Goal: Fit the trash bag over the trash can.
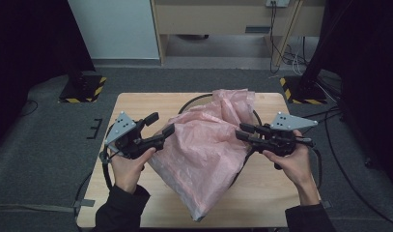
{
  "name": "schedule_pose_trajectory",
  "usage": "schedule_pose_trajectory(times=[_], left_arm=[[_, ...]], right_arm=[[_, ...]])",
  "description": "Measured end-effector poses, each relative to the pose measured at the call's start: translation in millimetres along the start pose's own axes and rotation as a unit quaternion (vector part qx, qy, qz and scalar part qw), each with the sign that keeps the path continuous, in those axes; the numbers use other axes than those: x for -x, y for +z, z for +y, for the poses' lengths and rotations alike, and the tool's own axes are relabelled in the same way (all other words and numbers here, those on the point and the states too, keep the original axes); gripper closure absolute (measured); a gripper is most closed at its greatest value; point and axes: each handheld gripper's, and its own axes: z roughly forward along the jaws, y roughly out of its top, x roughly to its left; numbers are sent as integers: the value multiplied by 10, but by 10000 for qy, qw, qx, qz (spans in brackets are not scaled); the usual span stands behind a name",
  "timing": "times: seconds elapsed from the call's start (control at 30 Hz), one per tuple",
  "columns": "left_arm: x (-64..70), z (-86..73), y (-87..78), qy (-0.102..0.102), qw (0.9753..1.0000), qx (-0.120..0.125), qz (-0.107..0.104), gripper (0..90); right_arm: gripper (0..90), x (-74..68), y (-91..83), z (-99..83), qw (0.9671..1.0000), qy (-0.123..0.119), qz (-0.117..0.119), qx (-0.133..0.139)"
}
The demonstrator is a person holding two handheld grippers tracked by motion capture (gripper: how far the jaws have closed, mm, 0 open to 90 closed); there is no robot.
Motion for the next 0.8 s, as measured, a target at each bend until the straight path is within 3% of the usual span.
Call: schedule_pose_trajectory(times=[0.17, 0.2, 0.23, 0.27, 0.3, 0.37, 0.4, 0.47, 0.6, 0.73, 0.8], left_arm=[[-89, -157, -53, -282, 9995, -86, -139, 289], [-109, -220, -41, -445, 9985, -154, -275, 289], [-109, -220, -41, -445, 9985, -154, -275, 289], [-121, -277, -9, -621, 9971, -118, -429, 292], [-123, -304, 8, -654, 9967, -102, -477, 306], [-124, -336, 29, -713, 9957, -70, -584, 408], [-125, -354, 37, -761, 9950, -50, -640, 408], [-114, -397, 53, -749, 9949, -33, -668, 617], [-88, -371, 34, -711, 9944, 50, -781, 834], [-34, -270, 5, -699, 9935, 145, -884, 891], [6, -211, 1, -693, 9940, 143, -838, 894]], right_arm=[[637, -16, -2, 1, 10000, 1, -52, -9], [635, -16, -1, 0, 10000, -15, -65, -1], [635, -16, -1, 0, 10000, -15, -65, -1], [627, -16, -2, 1, 10000, 3, -79, 0], [627, -16, -2, 1, 10000, 5, -79, 4], [624, -19, -3, -2, 9999, -2, -102, 19], [624, -19, -3, -2, 9999, -2, -102, 19], [609, -27, -6, -9, 9999, -16, -122, 55], [577, -37, -25, -6, 9998, -29, -181, 117], [545, -58, -92, 24, 9992, 23, -165, 353], [474, -130, -182, 85, 9977, 66, -50, 671]])
